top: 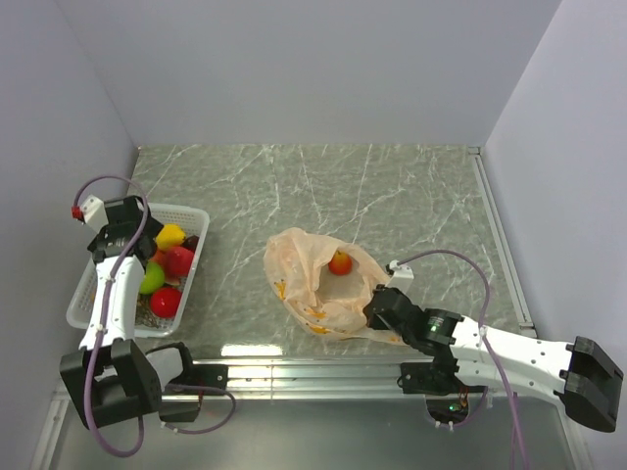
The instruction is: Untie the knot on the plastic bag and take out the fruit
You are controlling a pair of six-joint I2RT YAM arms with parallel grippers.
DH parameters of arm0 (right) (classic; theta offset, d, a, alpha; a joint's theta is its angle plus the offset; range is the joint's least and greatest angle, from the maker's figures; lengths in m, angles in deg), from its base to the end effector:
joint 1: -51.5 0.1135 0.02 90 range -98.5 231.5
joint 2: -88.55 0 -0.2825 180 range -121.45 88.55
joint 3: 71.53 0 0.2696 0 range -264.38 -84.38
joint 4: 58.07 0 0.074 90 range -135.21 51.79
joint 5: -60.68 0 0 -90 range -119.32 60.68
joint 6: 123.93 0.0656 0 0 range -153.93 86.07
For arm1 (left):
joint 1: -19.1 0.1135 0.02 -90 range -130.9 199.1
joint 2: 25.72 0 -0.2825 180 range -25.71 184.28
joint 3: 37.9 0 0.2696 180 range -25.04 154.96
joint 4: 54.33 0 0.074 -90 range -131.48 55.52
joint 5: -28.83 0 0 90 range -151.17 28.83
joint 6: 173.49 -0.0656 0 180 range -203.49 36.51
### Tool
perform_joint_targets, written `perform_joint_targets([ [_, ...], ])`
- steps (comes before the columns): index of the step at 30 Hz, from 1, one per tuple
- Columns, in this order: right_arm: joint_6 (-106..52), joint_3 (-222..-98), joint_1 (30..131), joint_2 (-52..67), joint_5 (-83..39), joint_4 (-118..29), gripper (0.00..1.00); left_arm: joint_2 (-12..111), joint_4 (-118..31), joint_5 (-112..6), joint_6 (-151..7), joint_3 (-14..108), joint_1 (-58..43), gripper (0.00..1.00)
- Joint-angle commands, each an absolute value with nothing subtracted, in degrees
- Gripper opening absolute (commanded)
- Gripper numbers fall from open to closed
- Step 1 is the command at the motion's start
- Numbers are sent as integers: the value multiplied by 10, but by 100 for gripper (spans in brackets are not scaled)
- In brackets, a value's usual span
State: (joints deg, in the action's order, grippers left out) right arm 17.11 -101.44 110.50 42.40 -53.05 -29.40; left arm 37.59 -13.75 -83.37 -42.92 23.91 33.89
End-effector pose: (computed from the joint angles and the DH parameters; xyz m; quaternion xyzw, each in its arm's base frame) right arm 0.1143 0.1390 0.1472 0.0159 0.9071 0.1986 0.3707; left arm 0.2476 0.0910 0.2685 -0.4858 0.7578 0.0826 0.4277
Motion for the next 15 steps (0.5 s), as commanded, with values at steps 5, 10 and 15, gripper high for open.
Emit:
perform_joint_targets([
  [5, 148, -1040, 1107, 428, -533, -311, 0, 356, -141, -857, -450, 267, 342, 99],
  [10, 149, -1037, 1106, 440, -543, -303, 0, 300, -134, -796, -451, 266, 233, 99],
  [15, 150, -1041, 1106, 442, -551, -297, 0, 275, -101, -810, -360, 281, 6, 94],
])
